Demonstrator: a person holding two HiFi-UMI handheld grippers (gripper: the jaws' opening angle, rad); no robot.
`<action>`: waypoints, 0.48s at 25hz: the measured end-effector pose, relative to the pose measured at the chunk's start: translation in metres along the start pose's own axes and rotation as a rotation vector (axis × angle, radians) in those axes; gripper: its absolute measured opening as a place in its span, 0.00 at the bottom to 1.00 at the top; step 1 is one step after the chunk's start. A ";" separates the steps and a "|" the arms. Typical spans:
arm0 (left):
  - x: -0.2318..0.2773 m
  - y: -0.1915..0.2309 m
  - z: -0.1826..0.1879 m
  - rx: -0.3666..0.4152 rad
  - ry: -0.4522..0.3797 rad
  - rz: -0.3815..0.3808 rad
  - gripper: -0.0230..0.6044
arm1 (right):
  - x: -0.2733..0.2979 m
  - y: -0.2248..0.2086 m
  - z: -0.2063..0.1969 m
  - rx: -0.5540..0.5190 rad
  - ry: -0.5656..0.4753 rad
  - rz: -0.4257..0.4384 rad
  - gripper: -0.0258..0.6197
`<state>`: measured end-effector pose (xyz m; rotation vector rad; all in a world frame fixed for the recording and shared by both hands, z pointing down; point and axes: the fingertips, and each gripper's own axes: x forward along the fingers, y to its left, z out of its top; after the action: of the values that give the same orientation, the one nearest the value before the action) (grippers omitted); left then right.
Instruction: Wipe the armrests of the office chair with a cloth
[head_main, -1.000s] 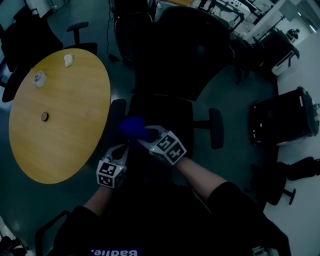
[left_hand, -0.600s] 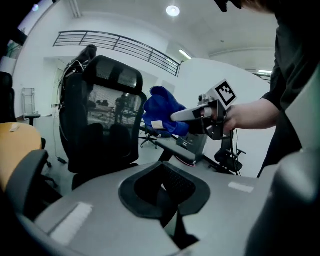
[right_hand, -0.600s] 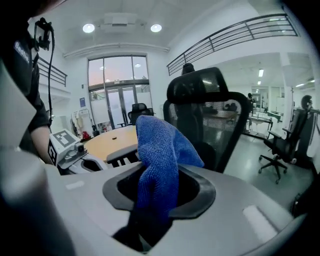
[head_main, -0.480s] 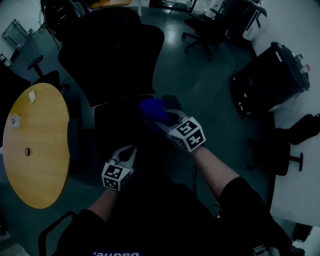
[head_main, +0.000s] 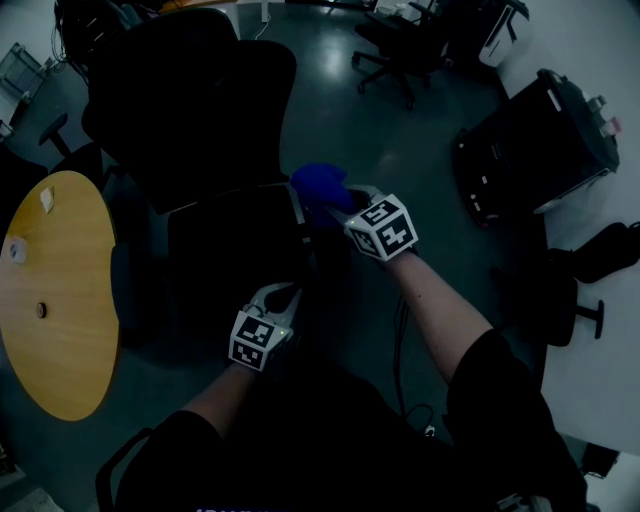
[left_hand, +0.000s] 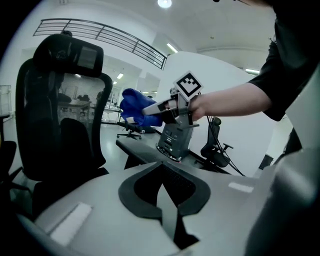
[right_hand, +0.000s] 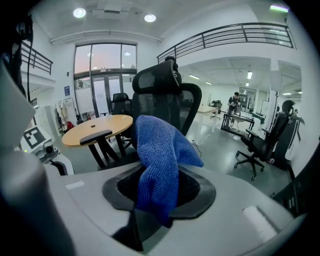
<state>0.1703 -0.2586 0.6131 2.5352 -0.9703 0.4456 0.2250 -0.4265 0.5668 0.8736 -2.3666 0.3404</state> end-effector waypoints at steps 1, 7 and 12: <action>0.008 -0.004 -0.002 0.002 0.008 -0.012 0.07 | 0.006 -0.006 -0.002 -0.001 0.014 -0.001 0.26; 0.045 -0.029 -0.012 0.040 0.062 -0.096 0.07 | 0.042 -0.027 -0.011 -0.025 0.102 0.014 0.27; 0.058 -0.031 -0.025 0.020 0.078 -0.127 0.07 | 0.072 -0.029 -0.018 -0.039 0.155 0.037 0.27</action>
<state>0.2292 -0.2591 0.6517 2.5582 -0.7749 0.5150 0.2077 -0.4771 0.6256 0.7580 -2.2407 0.3630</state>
